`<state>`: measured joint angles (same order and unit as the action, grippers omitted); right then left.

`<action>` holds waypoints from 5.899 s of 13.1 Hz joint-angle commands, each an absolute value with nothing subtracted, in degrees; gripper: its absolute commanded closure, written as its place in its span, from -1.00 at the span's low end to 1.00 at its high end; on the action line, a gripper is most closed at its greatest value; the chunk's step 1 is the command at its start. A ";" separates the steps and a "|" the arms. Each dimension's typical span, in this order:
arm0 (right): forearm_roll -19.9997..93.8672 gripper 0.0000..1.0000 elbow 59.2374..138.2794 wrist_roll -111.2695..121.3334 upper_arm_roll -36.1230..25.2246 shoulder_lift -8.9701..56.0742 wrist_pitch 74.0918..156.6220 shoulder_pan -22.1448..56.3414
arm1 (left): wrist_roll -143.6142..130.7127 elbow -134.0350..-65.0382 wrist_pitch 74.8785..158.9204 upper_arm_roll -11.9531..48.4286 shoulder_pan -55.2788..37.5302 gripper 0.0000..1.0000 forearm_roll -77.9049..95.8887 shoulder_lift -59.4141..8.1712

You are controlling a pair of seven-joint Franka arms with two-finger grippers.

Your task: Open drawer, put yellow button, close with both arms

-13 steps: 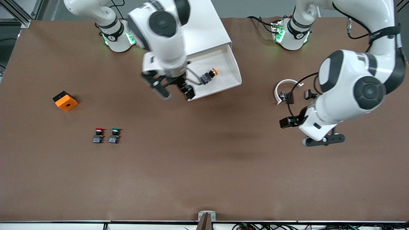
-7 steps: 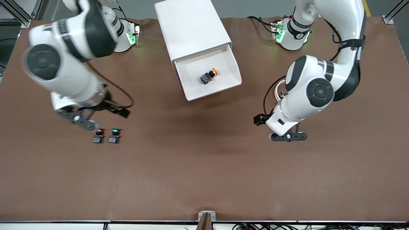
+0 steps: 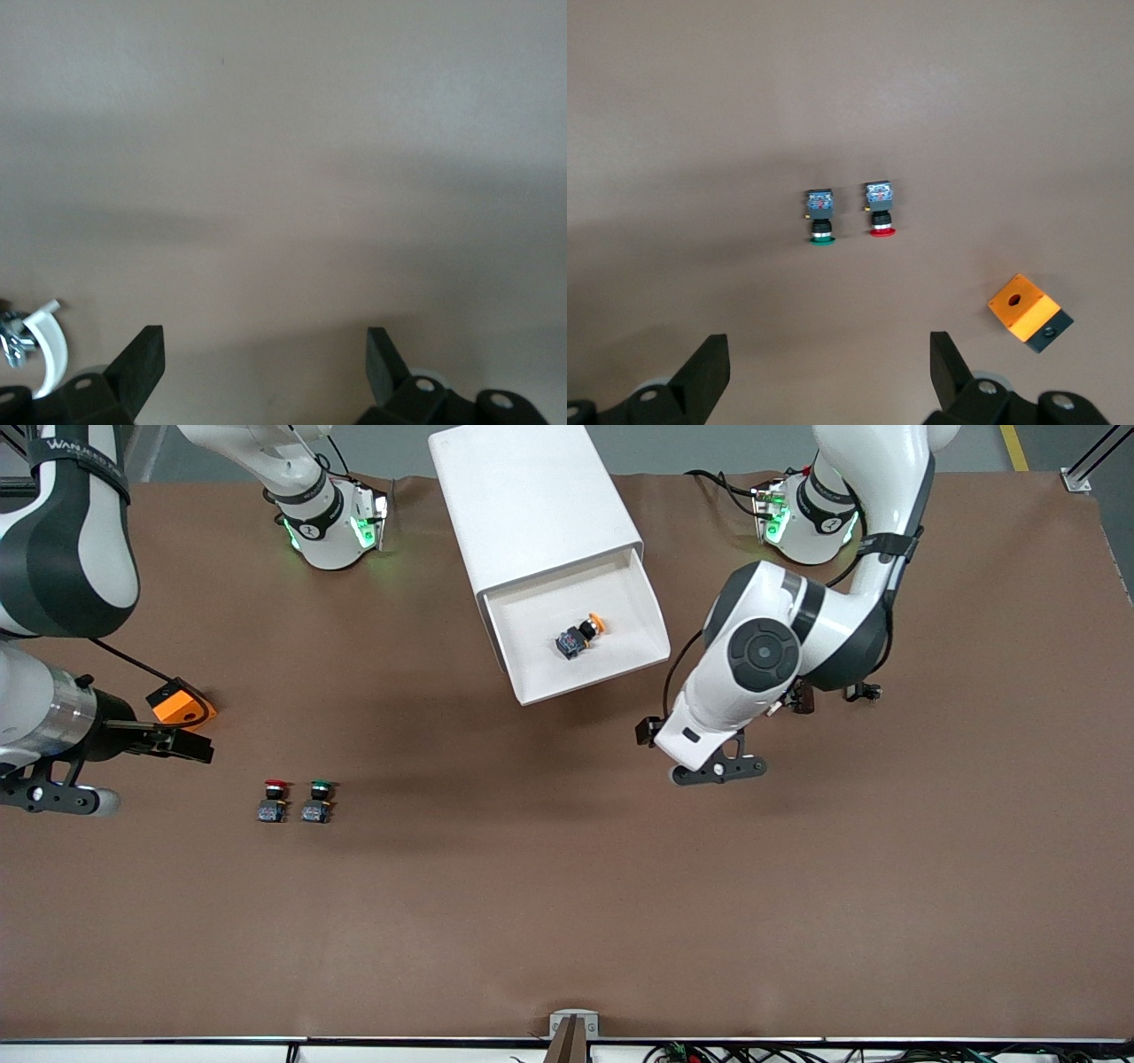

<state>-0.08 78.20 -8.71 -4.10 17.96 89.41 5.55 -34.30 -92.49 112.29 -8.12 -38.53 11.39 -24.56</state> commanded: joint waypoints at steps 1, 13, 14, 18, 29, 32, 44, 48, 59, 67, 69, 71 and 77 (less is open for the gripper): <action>-3.42 -1.00 77.96 -8.00 -2.73 17.84 88.94 4.57 | -40.32 -93.25 112.94 -5.90 -38.85 -1.00 11.25 -24.52; -3.34 -1.00 77.96 0.08 -2.90 13.37 88.25 0.71 | -57.55 -93.16 108.82 5.70 -38.76 -1.00 11.34 -26.28; -3.25 -1.00 77.96 0.09 -2.81 13.19 86.68 0.18 | -58.44 -93.16 107.68 6.67 -38.76 -1.00 11.34 -26.11; -2.29 -1.00 75.59 -0.52 -2.72 12.22 82.18 -1.93 | -59.50 -93.25 103.10 9.84 -38.67 -1.00 11.34 -25.75; -0.45 -1.00 79.63 -0.27 -2.46 4.14 80.86 -4.74 | -66.79 -96.23 102.92 17.31 -38.85 -1.00 14.94 -26.28; -0.26 -1.00 80.41 -0.18 -2.46 3.52 81.03 -5.01 | -67.68 -97.29 102.83 18.63 -39.02 -1.00 14.94 -26.37; 0.97 -1.00 95.98 -0.26 -4.48 -8.17 88.24 -0.44 | -66.71 -90.53 102.83 17.75 -26.04 -1.00 10.92 -26.90; 0.97 -1.00 97.64 -0.18 -4.57 -9.57 89.90 -0.61 | -66.88 -86.76 102.83 17.67 -20.84 -1.00 -2.61 -25.58; 0.18 -1.00 98.00 3.87 -5.71 -9.93 90.79 -0.62 | -28.87 -83.14 98.36 17.75 1.82 -1.00 -7.38 -14.25; 0.18 -1.00 97.91 3.87 -5.27 -9.93 90.62 -0.44 | -9.32 -93.75 92.02 8.10 1.33 -1.00 -0.54 2.52; 0.26 -1.00 97.91 3.78 -5.27 -9.93 90.44 -0.35 | -9.32 -98.33 92.02 6.42 -1.22 -1.00 -0.35 7.62; 0.26 -1.00 97.91 3.78 -5.27 -9.93 90.35 -0.35 | -9.32 -101.85 92.02 3.97 -3.77 -1.00 -0.35 11.06; 0.35 -1.00 97.82 3.78 -5.27 -9.93 90.44 -0.26 | -9.40 -101.09 91.50 3.78 -3.60 -1.00 1.23 12.49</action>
<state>0.27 96.68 3.26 -5.14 -8.49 90.06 -0.47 -10.08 -102.23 91.32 4.34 -3.47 0.25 12.72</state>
